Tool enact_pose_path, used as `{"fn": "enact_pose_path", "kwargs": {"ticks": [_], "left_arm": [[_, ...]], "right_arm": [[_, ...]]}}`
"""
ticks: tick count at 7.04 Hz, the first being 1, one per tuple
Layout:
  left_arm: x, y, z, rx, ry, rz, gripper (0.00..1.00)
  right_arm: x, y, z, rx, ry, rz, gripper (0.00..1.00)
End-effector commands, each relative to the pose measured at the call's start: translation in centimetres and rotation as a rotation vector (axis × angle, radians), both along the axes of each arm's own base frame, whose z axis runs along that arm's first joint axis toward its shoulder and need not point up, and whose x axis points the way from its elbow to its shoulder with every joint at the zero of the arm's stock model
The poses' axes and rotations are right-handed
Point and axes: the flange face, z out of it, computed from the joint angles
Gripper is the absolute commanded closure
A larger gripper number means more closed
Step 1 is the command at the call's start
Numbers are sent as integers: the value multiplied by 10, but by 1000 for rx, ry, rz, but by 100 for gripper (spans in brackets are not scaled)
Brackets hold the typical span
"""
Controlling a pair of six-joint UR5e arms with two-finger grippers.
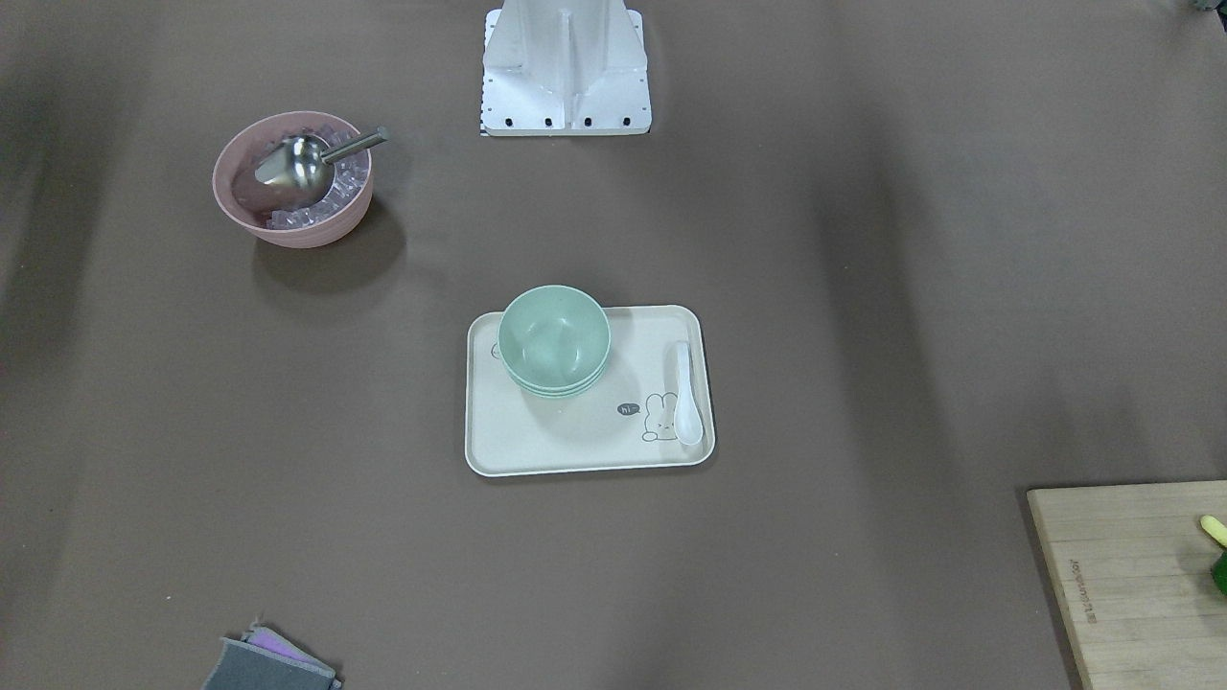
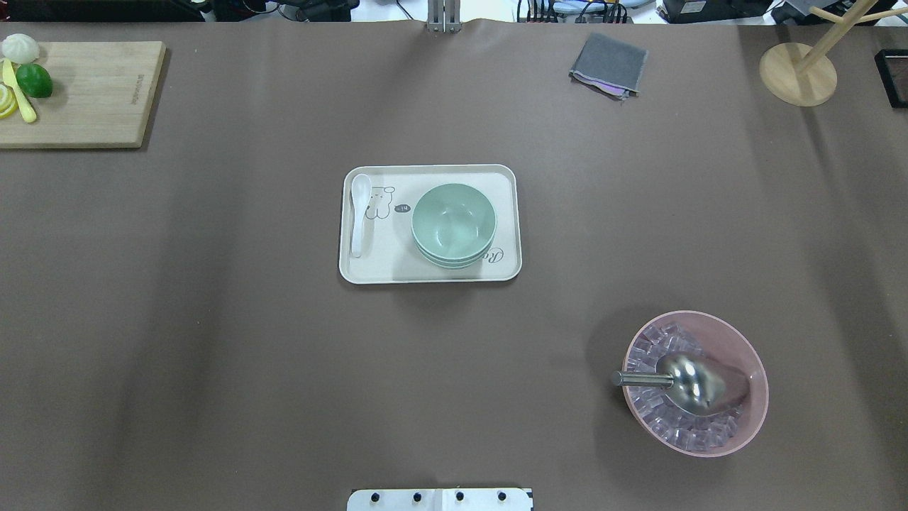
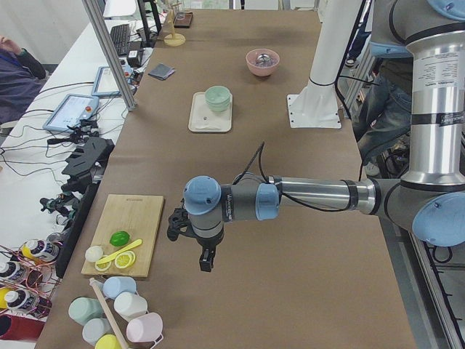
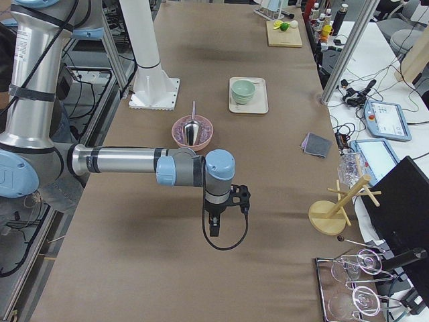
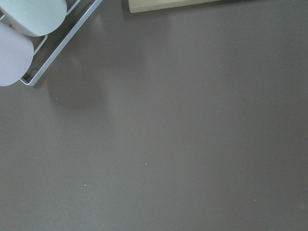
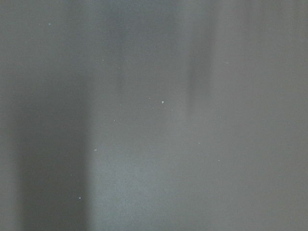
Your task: Stack green bowls together
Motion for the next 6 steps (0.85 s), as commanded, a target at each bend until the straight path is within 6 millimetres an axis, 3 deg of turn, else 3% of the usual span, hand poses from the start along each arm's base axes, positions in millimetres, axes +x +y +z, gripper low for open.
{"fn": "enact_pose_path", "kwargs": {"ticks": [1,6], "left_arm": [[-2,1,2,-3,-34,1,2],[-1,30,33,-73,-29,1,2]], "right_arm": [[-9,0,-3,-9,-84,-8,0],[-8,6,2,-17,-78,-12,0]]}}
